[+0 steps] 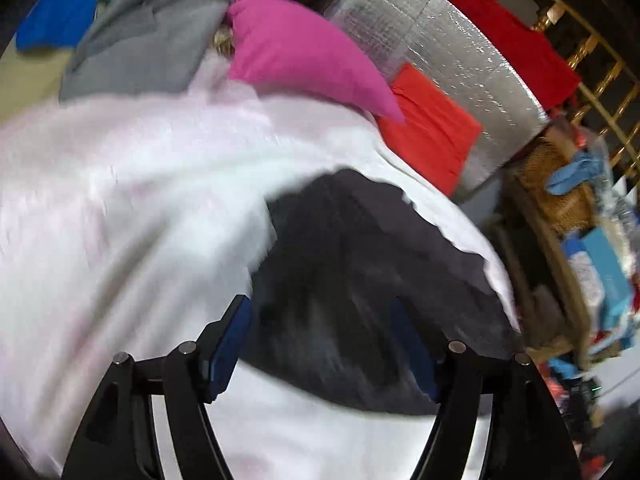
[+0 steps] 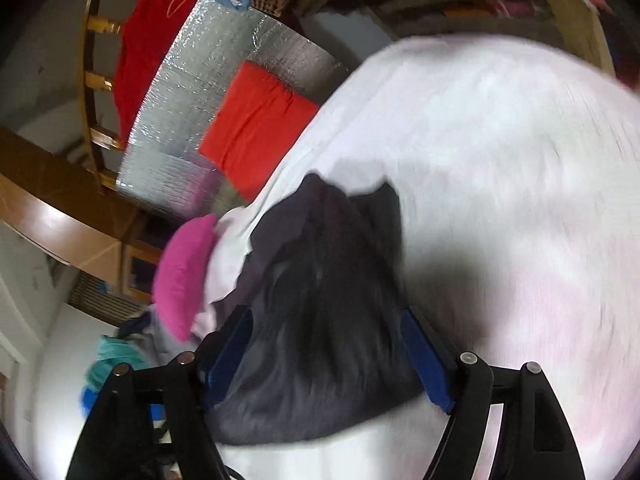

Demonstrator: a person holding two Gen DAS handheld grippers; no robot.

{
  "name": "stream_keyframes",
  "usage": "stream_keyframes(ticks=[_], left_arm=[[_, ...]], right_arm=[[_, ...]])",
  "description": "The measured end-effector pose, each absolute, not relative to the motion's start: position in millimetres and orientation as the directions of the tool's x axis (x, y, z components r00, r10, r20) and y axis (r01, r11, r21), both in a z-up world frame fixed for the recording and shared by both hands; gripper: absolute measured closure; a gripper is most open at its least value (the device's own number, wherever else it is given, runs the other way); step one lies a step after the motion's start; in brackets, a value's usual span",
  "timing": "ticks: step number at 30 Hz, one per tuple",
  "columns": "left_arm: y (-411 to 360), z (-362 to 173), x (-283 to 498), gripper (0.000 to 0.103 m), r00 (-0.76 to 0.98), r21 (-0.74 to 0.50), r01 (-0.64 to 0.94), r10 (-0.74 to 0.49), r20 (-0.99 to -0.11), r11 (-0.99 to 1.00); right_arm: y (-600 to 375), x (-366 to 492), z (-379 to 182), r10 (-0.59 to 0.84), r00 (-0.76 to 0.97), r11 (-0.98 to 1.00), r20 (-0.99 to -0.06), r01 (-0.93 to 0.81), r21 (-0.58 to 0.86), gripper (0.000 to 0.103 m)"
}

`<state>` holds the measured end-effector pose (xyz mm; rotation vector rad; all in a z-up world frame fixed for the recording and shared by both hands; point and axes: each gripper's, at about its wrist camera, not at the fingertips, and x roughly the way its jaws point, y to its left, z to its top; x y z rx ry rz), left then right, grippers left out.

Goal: Fold large clothes

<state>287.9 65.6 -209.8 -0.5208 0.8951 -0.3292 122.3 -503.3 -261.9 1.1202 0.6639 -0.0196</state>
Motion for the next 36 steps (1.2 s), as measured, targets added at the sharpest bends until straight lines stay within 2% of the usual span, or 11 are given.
stream_keyframes(ticks=[8, 14, 19, 20, 21, 22, 23, 27, 31, 33, 36], left_arm=[[42, -266, 271, 0.029, 0.399, -0.686, -0.072, -0.610, -0.685, 0.724], [34, -294, 300, 0.028, 0.402, -0.708, -0.198, -0.603, -0.689, 0.678], [28, -297, 319, 0.028, 0.456, -0.752, -0.214, -0.617, -0.641, 0.624], [28, -299, 320, 0.032, 0.468, -0.758, -0.219, -0.615, -0.635, 0.615], [30, -298, 319, 0.050, 0.480, -0.752, -0.230, -0.600, -0.640, 0.618], [31, -297, 319, 0.053, 0.491, -0.741, -0.231, -0.583, -0.648, 0.630], [30, -293, 318, 0.060, 0.503, -0.736, -0.214, -0.573, -0.647, 0.642], [22, -259, 308, 0.073, 0.574, -0.671, -0.089, -0.513, -0.638, 0.736], [11, -259, 315, 0.070, 0.551, -0.531, -0.050, -0.420, -0.721, 0.846], [2, -273, 323, 0.053, 0.497, -0.462, -0.066, -0.372, -0.784, 0.884], [-4, -263, 319, 0.046, 0.507, -0.389, -0.028, -0.322, -0.799, 0.921]], right_arm=[[-471, 130, -310, 0.399, 0.730, 0.317, -0.555, 0.458, 0.830, 0.024], [-472, 163, -337, 0.374, 0.753, 0.195, -0.542, 0.507, 0.840, 0.023], [-465, 184, -333, 0.320, 0.782, 0.230, -0.536, 0.484, 0.844, 0.022], [-464, 186, -330, 0.308, 0.789, 0.242, -0.532, 0.475, 0.846, 0.023], [-462, 187, -328, 0.293, 0.795, 0.258, -0.532, 0.470, 0.844, 0.027], [-461, 187, -324, 0.272, 0.793, 0.290, -0.545, 0.472, 0.832, 0.049], [-463, 184, -318, 0.258, 0.795, 0.314, -0.549, 0.468, 0.826, 0.058], [-448, 176, -279, 0.174, 0.823, 0.479, -0.541, 0.410, 0.777, 0.066], [-437, 188, -290, 0.174, 0.729, 0.563, -0.662, 0.478, 0.675, 0.066], [-442, 187, -301, 0.204, 0.709, 0.523, -0.676, 0.505, 0.687, 0.063], [-443, 177, -288, 0.198, 0.692, 0.546, -0.694, 0.510, 0.664, 0.042]])
